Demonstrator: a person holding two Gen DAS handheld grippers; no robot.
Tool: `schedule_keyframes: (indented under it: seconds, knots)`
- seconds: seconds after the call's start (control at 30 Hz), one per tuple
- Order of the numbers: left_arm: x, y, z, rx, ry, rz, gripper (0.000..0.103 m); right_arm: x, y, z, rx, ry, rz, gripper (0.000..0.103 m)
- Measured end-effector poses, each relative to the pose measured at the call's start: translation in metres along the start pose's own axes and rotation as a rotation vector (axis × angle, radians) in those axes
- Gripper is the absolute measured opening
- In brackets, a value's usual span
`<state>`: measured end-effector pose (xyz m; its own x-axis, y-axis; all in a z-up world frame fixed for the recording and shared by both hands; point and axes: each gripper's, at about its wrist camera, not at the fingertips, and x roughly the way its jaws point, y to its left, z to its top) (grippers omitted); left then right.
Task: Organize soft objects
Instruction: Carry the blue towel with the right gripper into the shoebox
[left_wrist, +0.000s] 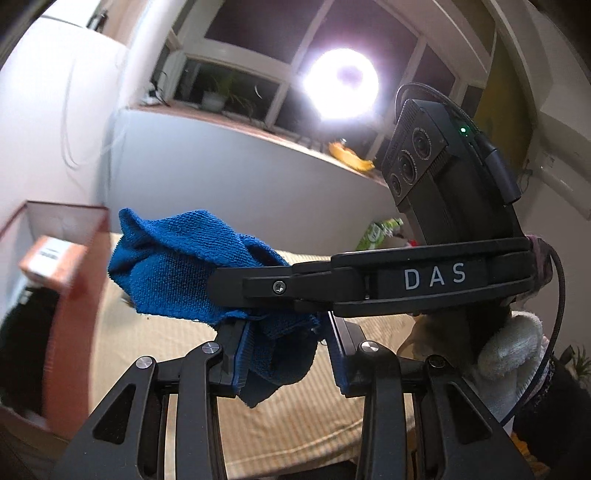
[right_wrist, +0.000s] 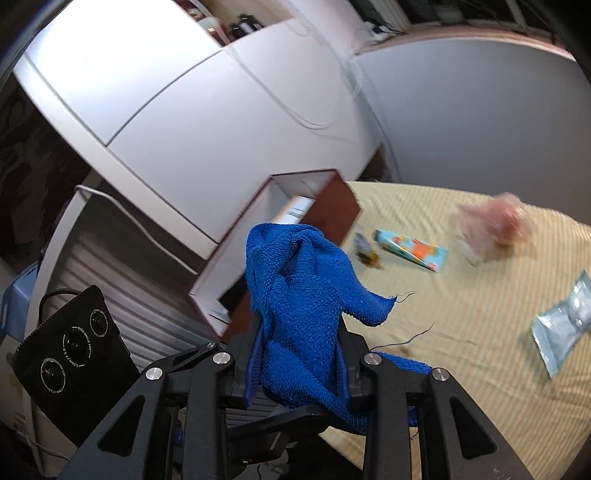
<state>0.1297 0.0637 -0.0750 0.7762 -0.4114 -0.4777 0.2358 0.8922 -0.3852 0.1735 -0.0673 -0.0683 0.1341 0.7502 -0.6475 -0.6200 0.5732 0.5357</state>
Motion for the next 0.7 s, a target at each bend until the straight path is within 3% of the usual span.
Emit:
schedule_keyframes:
  seconds: [0.43, 0.7]
  knots:
    - [-0.078, 0.064, 0.026, 0.021, -0.158, 0.173, 0.033, 0.058, 0.107, 0.064, -0.129, 0.008, 0.066, 0.029]
    - [-0.083, 0.107, 0.049, 0.007, -0.154, 0.254, 0.033, 0.106, 0.136, 0.097, -0.165, 0.022, 0.093, 0.029]
